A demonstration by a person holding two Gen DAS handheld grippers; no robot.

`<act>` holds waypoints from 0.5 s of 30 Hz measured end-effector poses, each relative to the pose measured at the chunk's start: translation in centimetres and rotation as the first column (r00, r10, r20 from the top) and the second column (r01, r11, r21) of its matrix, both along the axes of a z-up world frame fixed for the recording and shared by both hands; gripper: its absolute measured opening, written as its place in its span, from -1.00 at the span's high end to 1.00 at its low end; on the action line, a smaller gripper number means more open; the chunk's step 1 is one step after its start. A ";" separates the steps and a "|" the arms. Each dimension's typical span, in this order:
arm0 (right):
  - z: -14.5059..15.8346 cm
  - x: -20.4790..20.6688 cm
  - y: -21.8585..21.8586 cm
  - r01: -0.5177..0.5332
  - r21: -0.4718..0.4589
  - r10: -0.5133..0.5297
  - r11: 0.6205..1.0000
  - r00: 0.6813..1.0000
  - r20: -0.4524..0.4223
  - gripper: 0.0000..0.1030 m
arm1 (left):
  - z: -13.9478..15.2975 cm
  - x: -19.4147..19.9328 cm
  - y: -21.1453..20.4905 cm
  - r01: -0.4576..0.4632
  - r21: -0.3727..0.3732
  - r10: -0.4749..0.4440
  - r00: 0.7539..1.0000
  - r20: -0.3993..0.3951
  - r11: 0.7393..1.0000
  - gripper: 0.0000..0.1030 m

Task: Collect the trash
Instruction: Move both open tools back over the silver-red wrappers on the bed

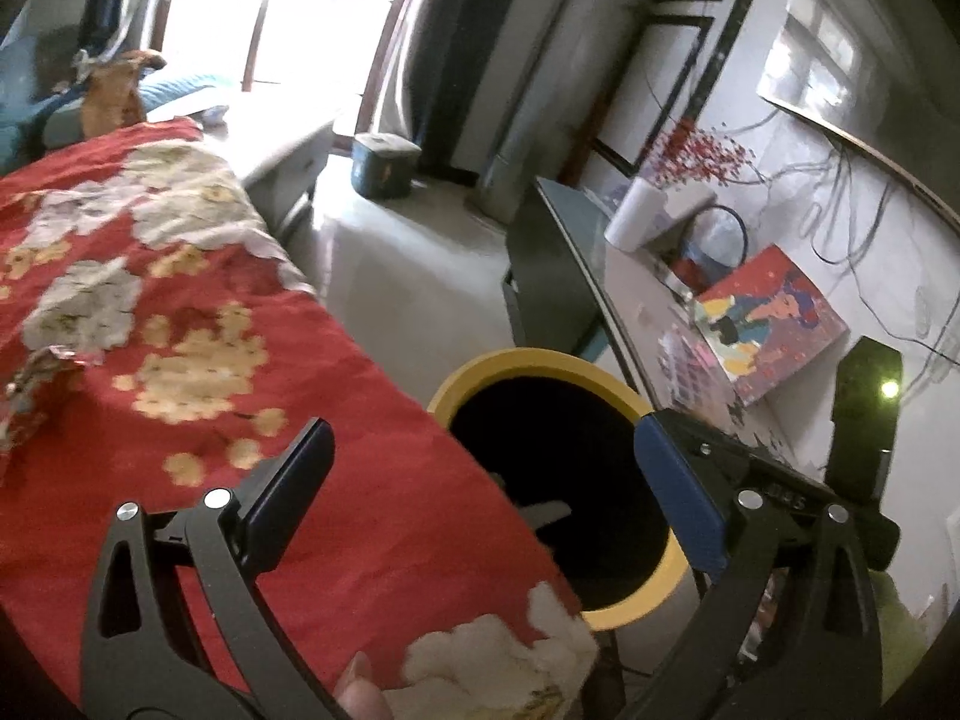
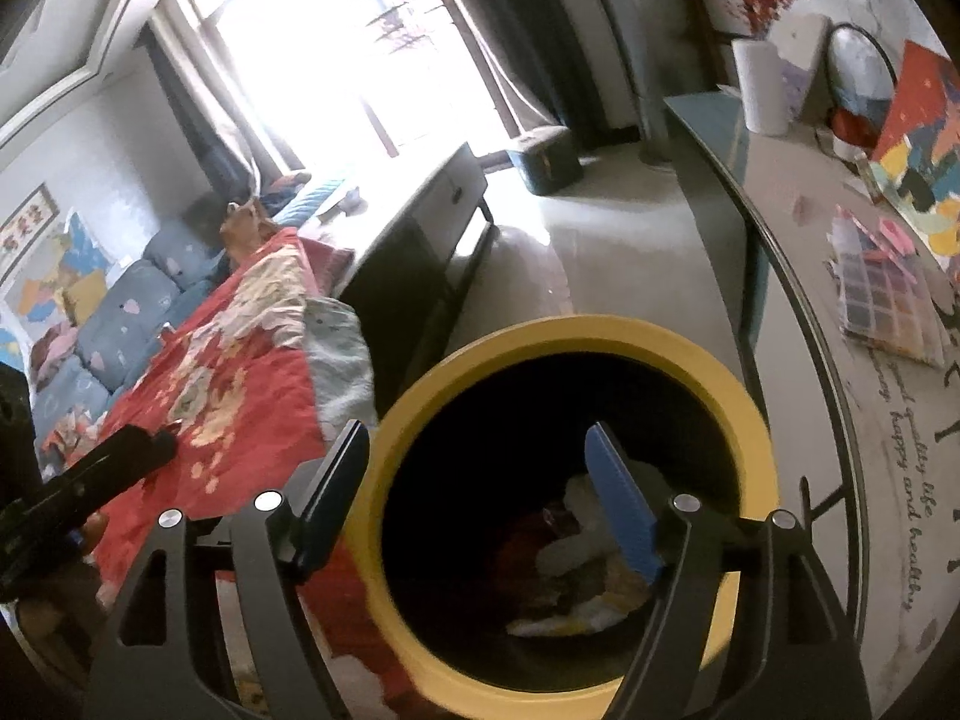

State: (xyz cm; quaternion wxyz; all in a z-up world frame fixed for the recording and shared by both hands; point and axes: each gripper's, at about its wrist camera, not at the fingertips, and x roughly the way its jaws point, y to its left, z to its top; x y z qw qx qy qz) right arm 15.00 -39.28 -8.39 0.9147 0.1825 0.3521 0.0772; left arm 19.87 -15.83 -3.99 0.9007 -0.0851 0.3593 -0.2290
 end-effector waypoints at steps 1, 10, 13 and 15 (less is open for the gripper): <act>0.2 0.0 0.4 -0.008 -0.002 0.008 1.000 1.000 0.006 -0.42 | 0.0 -0.1 0.4 -0.010 0.004 0.010 1.000 0.008 1.000 -0.78; 2.2 -0.7 5.7 -0.105 -0.042 0.108 0.994 0.992 0.071 -0.46 | 0.9 -1.1 4.7 -0.123 0.006 0.122 0.990 0.073 0.992 -0.78; 2.5 -0.8 7.1 -0.125 -0.047 0.129 0.991 0.988 0.085 -0.47 | 1.3 -1.5 5.9 -0.158 0.007 0.156 0.982 0.101 0.987 -0.78; 2.8 -1.1 8.1 -0.135 -0.052 0.140 0.989 0.985 0.100 -0.58 | 1.5 -1.8 6.8 -0.180 0.009 0.178 0.977 0.116 0.984 -0.78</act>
